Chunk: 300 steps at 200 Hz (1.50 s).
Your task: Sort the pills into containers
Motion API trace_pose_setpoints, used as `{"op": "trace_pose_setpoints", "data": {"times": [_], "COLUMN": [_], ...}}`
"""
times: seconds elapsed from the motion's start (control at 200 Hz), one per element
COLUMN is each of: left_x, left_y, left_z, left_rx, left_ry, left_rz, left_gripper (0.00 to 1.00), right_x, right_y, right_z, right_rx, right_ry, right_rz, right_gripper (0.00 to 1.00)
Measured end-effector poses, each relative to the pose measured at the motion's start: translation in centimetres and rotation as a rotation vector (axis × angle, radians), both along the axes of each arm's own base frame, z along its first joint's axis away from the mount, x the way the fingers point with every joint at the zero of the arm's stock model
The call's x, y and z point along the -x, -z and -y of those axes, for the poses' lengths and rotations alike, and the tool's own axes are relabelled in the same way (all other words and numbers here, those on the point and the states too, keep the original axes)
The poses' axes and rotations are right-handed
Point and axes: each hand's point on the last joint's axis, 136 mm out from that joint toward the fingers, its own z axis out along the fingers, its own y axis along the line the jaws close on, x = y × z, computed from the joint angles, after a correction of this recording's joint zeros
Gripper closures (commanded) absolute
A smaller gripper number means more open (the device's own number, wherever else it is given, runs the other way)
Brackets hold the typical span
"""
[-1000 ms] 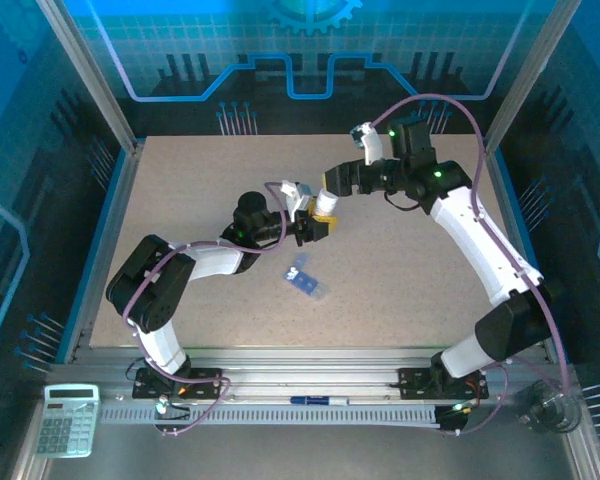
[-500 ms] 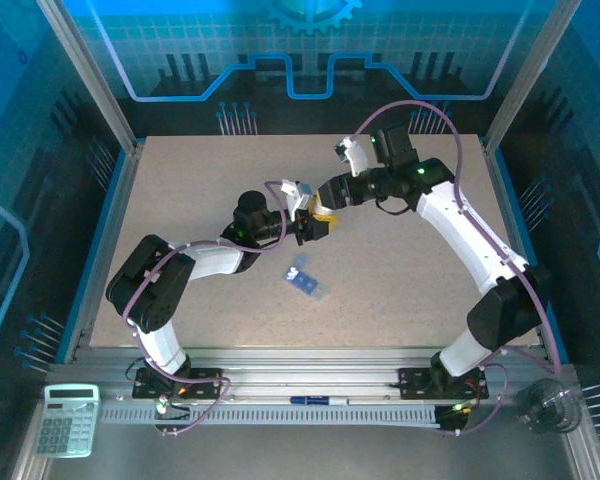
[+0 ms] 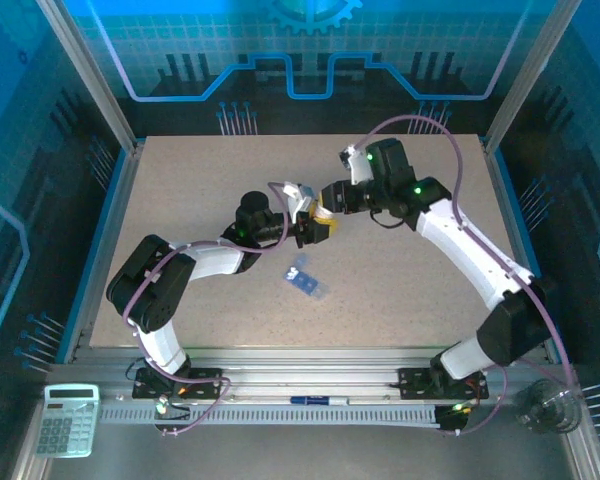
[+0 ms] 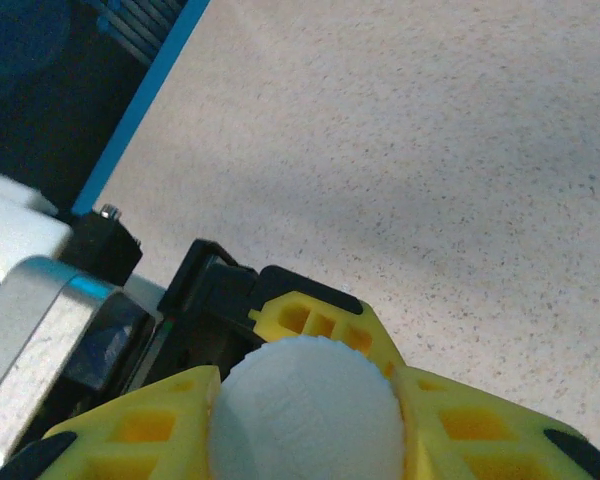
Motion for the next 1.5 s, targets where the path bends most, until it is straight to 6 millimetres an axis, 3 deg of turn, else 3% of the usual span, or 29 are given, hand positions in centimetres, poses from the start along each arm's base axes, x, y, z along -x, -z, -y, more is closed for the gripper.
{"op": "trace_pose_setpoints", "data": {"times": [0.14, 0.305, 0.5, 0.675, 0.821, 1.106, 1.271, 1.501], "left_x": [0.5, 0.2, 0.0, 0.0, 0.0, 0.0, 0.0, 0.0], "left_y": [0.1, -0.3, -0.6, -0.6, -0.7, -1.0, -1.0, -0.9], "left_z": [0.4, 0.2, 0.1, 0.1, 0.1, 0.1, 0.1, 0.1], "left_rx": [-0.001, 0.009, 0.016, 0.016, 0.017, 0.024, 0.025, 0.023], "left_ry": [0.019, 0.008, -0.003, -0.003, -0.003, -0.003, -0.003, -0.004], "left_rz": [-0.004, 0.011, 0.024, 0.025, 0.026, 0.038, 0.04, 0.036], "left_gripper": [1.0, 1.0, 1.0, 1.0, 1.0, 1.0, 1.0, 1.0], "right_x": [0.4, 0.6, 0.5, 0.2, -0.7, -1.5, -1.0, -0.6], "right_y": [0.0, 0.1, -1.2, -4.5, -6.2, -3.1, -1.9, -1.9], "right_z": [0.5, 0.5, 2.0, 3.4, 2.6, 1.0, 0.4, 0.0], "right_rx": [-0.045, -0.042, -0.044, -0.085, -0.064, -0.006, 0.011, 0.001], "right_ry": [0.083, 0.084, 0.072, 0.007, -0.078, -0.176, -0.214, -0.243], "right_rz": [-0.004, -0.033, -0.015, 0.059, 0.117, 0.046, 0.016, 0.011], "right_gripper": [0.57, 0.29, 0.2, 0.21, 0.21, 0.25, 0.36, 0.52]}}
